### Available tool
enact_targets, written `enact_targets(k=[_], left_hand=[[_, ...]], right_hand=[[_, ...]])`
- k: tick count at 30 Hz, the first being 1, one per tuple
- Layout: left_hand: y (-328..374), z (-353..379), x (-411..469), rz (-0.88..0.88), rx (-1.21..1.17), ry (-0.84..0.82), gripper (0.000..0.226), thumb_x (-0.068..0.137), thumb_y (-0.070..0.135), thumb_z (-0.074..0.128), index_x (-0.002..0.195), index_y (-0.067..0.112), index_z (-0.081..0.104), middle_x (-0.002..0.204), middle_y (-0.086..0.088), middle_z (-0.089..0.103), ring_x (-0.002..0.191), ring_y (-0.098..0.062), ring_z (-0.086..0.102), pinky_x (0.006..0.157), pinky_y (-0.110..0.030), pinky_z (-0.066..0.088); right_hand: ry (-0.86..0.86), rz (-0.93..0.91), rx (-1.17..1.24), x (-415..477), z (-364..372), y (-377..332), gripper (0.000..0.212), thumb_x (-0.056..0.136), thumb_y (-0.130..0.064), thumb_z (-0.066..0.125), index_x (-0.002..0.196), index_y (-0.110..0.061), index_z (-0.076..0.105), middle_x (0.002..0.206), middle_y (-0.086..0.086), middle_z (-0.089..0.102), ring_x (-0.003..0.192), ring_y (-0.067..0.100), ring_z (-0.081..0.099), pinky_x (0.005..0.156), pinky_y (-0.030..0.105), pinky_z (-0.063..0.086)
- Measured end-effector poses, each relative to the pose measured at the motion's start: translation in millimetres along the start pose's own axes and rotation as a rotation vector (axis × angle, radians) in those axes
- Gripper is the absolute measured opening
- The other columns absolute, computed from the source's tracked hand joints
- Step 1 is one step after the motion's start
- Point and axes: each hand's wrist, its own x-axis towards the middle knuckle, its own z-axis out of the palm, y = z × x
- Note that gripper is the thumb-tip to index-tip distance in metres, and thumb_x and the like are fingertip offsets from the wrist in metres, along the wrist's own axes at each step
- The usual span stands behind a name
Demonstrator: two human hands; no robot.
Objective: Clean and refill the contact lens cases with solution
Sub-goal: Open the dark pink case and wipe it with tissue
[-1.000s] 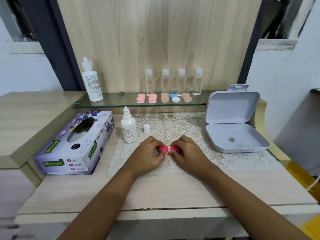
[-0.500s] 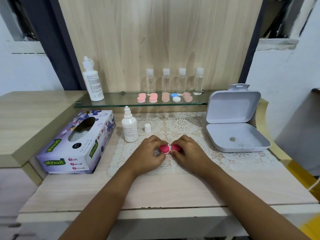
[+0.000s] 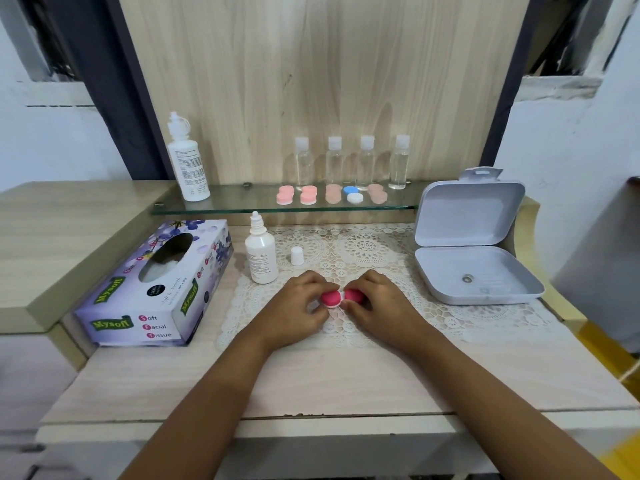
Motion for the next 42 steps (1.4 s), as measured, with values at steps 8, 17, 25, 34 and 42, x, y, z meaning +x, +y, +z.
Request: enact_targets(k=[8,17,25,34,42], left_hand=[[-3.5,1.6,2.4,-0.076,-0.051,0.064,0.017,0.081,0.024,0.069,0.092,0.022,0.056,0.091,0.011,0.053,0.087,0.001,0.051,0.074,-0.006,0.036],[-3.6,3.6,1.2,-0.02,0.039,-0.018,0.054,0.075,0.032,0.05,0.127,0.019,0.056,0.11,0.015,0.046,0.109,-0.009,0.044,0.095,-0.016,0.029],[-3.2,2.1,3.6,-0.073,-0.042,0.026,0.02,0.084,0.022,0.066,0.104,0.018,0.064,0.101,0.005,0.054,0.096,-0.006,0.053,0.087,-0.013,0.04],[0.0,1.2,7.2,-0.153,-0.077,0.058,0.019,0.079,0.03,0.07,0.092,0.023,0.058,0.096,0.006,0.055,0.088,-0.002,0.053,0.073,-0.008,0.039],[1.0,-1.2,5.9,-0.156,-0.097,0.066,0.032,0.077,0.035,0.073,0.098,0.019,0.054,0.094,0.005,0.054,0.085,-0.005,0.051,0.068,-0.006,0.037]], right_hand=[[-0.001,-0.005,-0.011,0.1,0.5,0.9,0.02,0.084,-0.027,0.064,0.099,-0.014,0.066,0.088,-0.007,0.048,0.087,0.012,0.047,0.075,0.02,0.034],[-0.001,-0.013,-0.014,0.6,0.6,1.5,0.02,0.084,-0.026,0.065,0.099,-0.012,0.066,0.087,-0.005,0.048,0.086,0.015,0.048,0.076,0.022,0.036],[-0.007,-0.01,-0.013,1.1,0.8,1.6,0.02,0.084,-0.027,0.065,0.099,-0.013,0.066,0.088,-0.006,0.049,0.089,0.016,0.049,0.079,0.024,0.038],[-0.006,-0.003,0.009,0.2,-0.3,0.9,0.022,0.083,-0.027,0.066,0.1,-0.014,0.067,0.088,-0.006,0.049,0.088,0.014,0.049,0.078,0.023,0.039],[-0.016,0.002,0.005,0.5,0.4,1.9,0.024,0.083,-0.029,0.066,0.102,-0.014,0.066,0.09,-0.006,0.05,0.089,0.013,0.048,0.078,0.022,0.037]])
